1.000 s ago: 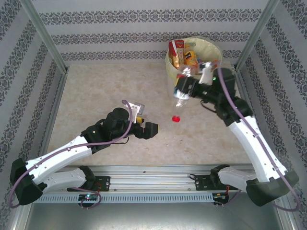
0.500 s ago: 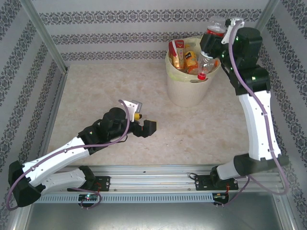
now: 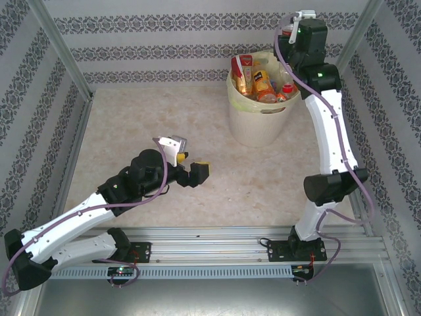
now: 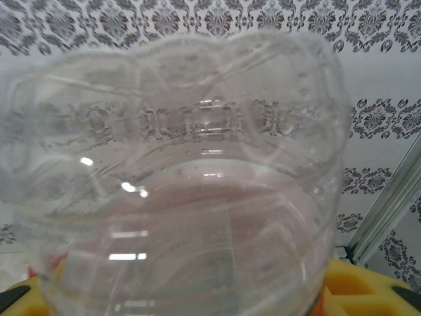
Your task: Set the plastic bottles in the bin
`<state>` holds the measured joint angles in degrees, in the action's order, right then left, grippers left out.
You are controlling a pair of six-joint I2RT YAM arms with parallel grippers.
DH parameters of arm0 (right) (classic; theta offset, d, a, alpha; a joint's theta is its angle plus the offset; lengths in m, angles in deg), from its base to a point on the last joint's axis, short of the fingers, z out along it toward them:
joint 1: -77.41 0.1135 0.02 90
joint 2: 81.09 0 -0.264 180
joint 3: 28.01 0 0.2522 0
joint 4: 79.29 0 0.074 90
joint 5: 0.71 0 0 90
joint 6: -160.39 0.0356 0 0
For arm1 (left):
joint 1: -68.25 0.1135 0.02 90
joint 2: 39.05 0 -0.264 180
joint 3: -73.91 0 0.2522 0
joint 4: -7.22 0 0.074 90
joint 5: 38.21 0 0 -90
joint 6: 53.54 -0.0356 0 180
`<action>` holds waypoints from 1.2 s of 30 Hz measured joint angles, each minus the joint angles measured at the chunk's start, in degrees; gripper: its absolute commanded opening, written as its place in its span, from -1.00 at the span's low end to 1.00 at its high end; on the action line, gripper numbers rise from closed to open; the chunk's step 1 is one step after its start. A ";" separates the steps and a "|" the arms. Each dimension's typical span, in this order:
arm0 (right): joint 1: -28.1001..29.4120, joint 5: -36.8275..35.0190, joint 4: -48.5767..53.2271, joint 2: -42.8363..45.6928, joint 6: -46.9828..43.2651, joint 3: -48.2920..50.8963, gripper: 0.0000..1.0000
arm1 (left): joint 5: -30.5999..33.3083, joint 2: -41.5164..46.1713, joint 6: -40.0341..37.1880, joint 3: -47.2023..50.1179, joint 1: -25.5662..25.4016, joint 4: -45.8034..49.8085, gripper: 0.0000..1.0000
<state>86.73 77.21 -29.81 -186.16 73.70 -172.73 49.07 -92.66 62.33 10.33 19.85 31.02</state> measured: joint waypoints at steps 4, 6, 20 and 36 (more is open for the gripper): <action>-0.76 -0.07 -1.20 -3.52 -0.79 -1.01 -0.03 | 0.13 0.04 -0.02 0.00 0.00 0.61 1.00; -1.03 -0.04 -2.10 -5.46 -0.79 -2.38 -0.02 | 0.28 0.20 -0.02 0.00 0.00 1.33 1.00; -1.86 2.56 -14.97 -11.58 -1.46 1.88 0.11 | 1.95 2.12 -0.02 0.00 0.00 3.02 1.00; -2.84 6.82 -21.62 -7.67 -5.05 14.99 0.67 | 2.58 1.14 -0.20 0.09 0.00 3.04 1.00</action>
<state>83.89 84.03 -51.42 -193.83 68.65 -157.73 51.65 -91.52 62.13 10.42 19.85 34.06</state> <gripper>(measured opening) 0.831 0.999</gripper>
